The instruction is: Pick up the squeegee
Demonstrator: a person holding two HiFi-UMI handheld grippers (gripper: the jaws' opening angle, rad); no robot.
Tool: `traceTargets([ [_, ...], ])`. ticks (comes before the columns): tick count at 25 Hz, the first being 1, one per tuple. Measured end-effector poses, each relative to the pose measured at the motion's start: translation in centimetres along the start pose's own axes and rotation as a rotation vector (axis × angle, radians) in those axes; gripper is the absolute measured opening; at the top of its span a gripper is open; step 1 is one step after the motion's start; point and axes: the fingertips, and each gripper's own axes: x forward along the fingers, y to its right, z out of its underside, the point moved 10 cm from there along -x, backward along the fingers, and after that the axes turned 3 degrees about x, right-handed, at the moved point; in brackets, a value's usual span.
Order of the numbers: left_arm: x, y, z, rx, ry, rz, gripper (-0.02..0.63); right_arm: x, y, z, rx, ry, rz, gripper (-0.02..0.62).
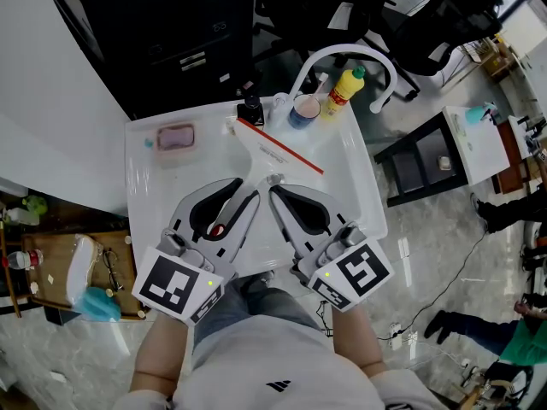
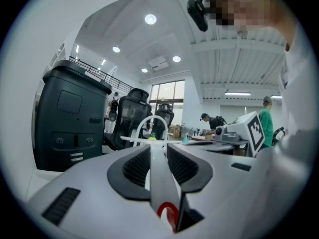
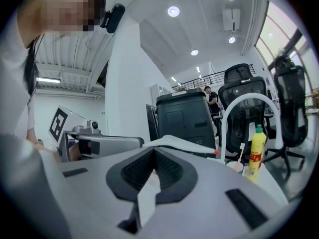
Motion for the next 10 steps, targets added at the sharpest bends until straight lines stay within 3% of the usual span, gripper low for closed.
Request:
traceTargets([
  [10, -0.12, -0.13, -0.17, 0.004, 0.002, 0.0, 0.111, 0.06, -0.06, -0.16, -0.005, 0.003, 0.004, 0.009],
])
